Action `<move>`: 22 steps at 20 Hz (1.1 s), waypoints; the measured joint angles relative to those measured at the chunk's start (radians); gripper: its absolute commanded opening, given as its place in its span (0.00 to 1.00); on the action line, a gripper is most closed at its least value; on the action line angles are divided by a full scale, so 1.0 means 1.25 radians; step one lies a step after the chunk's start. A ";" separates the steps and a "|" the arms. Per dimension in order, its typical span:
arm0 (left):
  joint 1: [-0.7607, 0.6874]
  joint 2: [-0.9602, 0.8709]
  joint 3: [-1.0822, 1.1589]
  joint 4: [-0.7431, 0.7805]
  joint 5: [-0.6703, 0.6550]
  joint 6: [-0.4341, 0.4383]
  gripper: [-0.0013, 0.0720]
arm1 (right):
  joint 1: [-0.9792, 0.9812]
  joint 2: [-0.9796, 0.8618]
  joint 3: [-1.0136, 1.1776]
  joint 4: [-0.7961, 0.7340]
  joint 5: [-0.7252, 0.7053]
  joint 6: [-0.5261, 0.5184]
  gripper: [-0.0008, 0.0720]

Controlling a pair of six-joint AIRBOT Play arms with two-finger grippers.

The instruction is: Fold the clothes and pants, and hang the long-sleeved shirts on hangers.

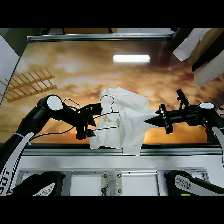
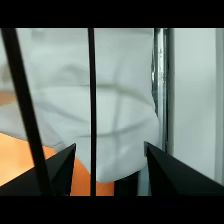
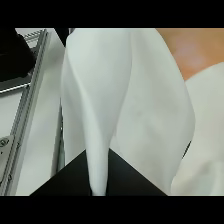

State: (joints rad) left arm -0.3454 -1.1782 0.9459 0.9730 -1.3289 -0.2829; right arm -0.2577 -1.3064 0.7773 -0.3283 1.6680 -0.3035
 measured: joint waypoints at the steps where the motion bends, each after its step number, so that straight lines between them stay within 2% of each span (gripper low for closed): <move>1: 0.000 0.001 0.000 0.002 -0.003 -0.022 0.62 | 0.000 0.000 0.000 0.000 0.002 0.000 0.03; 6: 0.018 0.011 0.000 0.005 -0.004 -0.118 0.62 | 0.000 0.000 0.000 0.000 0.002 0.001 0.03; 13: 0.125 0.070 0.000 0.002 -0.005 -0.219 0.62 | -0.001 0.001 0.000 0.000 -0.007 0.004 0.03; 15: 0.161 0.093 0.000 0.002 0.008 -0.270 0.62 | -0.001 0.007 0.001 0.008 -0.011 0.013 0.03; 19: 0.241 0.160 0.000 0.002 0.055 -0.464 0.61 | -0.002 0.057 0.007 0.038 -0.021 0.035 0.03; 22: 0.242 0.205 0.000 0.044 0.074 -0.627 0.62 | -0.002 0.120 0.009 0.066 -0.044 0.050 0.03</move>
State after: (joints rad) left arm -0.0429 -0.9215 0.9455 1.0283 -1.2362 -1.0672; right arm -0.2600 -1.1568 0.7883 -0.2462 1.6127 -0.2405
